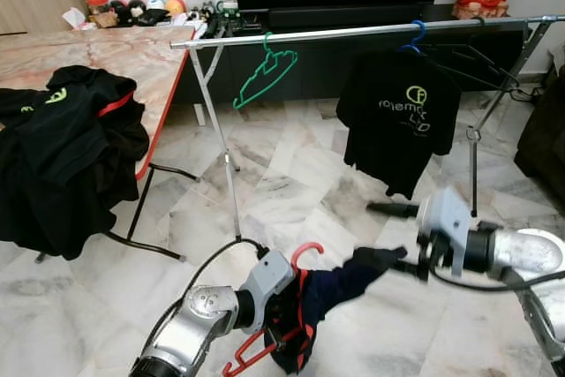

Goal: Hang hanger

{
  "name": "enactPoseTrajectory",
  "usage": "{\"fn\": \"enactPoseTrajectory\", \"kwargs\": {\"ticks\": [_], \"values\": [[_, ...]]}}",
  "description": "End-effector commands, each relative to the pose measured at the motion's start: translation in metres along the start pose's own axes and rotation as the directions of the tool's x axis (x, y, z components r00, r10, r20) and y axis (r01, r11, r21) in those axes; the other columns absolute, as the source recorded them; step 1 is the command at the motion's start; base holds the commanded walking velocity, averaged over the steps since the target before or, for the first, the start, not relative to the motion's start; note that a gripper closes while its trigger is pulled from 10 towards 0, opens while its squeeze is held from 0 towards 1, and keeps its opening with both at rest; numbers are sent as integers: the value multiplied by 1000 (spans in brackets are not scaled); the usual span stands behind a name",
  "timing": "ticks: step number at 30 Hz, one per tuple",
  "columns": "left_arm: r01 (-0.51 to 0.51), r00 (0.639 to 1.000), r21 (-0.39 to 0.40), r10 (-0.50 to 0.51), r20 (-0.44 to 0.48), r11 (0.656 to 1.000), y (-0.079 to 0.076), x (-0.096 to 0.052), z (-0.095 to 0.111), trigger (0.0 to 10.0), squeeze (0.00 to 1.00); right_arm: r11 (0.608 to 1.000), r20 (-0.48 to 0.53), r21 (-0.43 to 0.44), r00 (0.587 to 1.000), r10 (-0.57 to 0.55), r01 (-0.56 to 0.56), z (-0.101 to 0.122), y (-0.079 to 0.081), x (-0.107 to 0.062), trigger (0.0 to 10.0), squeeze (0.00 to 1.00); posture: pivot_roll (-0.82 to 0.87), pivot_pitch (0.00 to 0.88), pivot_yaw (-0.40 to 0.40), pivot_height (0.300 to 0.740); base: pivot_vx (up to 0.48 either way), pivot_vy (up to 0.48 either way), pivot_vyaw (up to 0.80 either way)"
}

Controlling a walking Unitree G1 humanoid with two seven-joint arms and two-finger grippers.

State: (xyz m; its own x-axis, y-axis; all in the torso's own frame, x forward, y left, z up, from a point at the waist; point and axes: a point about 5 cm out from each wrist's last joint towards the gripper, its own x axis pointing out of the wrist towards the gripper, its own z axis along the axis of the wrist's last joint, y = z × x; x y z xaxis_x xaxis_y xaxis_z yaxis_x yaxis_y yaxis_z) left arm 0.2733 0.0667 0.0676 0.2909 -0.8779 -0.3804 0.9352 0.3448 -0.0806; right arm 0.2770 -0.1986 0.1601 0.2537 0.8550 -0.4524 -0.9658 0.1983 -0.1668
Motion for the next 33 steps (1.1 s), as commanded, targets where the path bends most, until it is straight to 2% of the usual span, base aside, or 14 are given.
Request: {"fn": "enactPoseTrajectory", "kwargs": {"ticks": [1,5,8,11,15,16,17,18,25,28,30,33], "values": [[68,998,64,-67,-14,996,-5,1,6,10000,0,998,-30,16,997,69,-69,-7,3,1,10000,1000,-45,15,43,740,0,0,0],[121,992,90,-119,-35,989,-9,2,8,10000,0,993,-62,39,991,116,-113,-16,5,3,10000,1000,-42,6,44,740,0,0,0],[160,985,129,-151,-80,979,-10,4,9,10000,0,996,-126,34,988,88,-84,-28,0,7,10000,1000,-38,0,48,740,0,0,0],[200,977,152,-184,-111,968,-11,4,10,10000,0,995,-88,43,991,97,-93,-28,-4,12,10000,1000,-39,3,51,740,0,0,0],[219,973,162,-202,-114,962,-11,4,14,10000,0,987,-61,39,985,159,-157,-26,1,17,10000,1000,-34,23,46,740,0,0,0],[227,971,171,-209,-120,959,-11,4,16,10000,0,981,-60,39,980,191,-189,-28,4,22,10000,722,-32,28,44,740,0,0,0],[232,969,176,-213,-123,957,-12,5,17,10000,0,978,-62,42,977,205,-203,-30,6,25,10000,35,-31,31,46,740,0,0,0],[236,969,178,-216,-123,955,-12,5,17,10000,0,976,-68,47,974,218,-215,-31,7,28,10000,0,-31,31,46,740,0,0,0],[246,969,150,-237,-73,958,-16,10,21,10000,0,957,-177,37,941,289,-288,-50,19,42,10000,0,-28,51,39,740,0,0,0],[254,967,151,-245,-76,955,-18,10,21,10000,0,955,-195,38,936,295,-293,-54,18,42,10000,0,-27,56,36,740,0,0,0],[261,965,151,-252,-76,953,-19,9,21,10000,0,959,-249,18,928,278,-283,-59,16,40,10000,0,-25,60,34,740,0,0,0],[263,964,152,-254,-77,953,-20,9,22,10000,0,966,-250,-3,936,248,-257,-59,12,41,10000,0,-24,64,31,740,0,0,0]]}}
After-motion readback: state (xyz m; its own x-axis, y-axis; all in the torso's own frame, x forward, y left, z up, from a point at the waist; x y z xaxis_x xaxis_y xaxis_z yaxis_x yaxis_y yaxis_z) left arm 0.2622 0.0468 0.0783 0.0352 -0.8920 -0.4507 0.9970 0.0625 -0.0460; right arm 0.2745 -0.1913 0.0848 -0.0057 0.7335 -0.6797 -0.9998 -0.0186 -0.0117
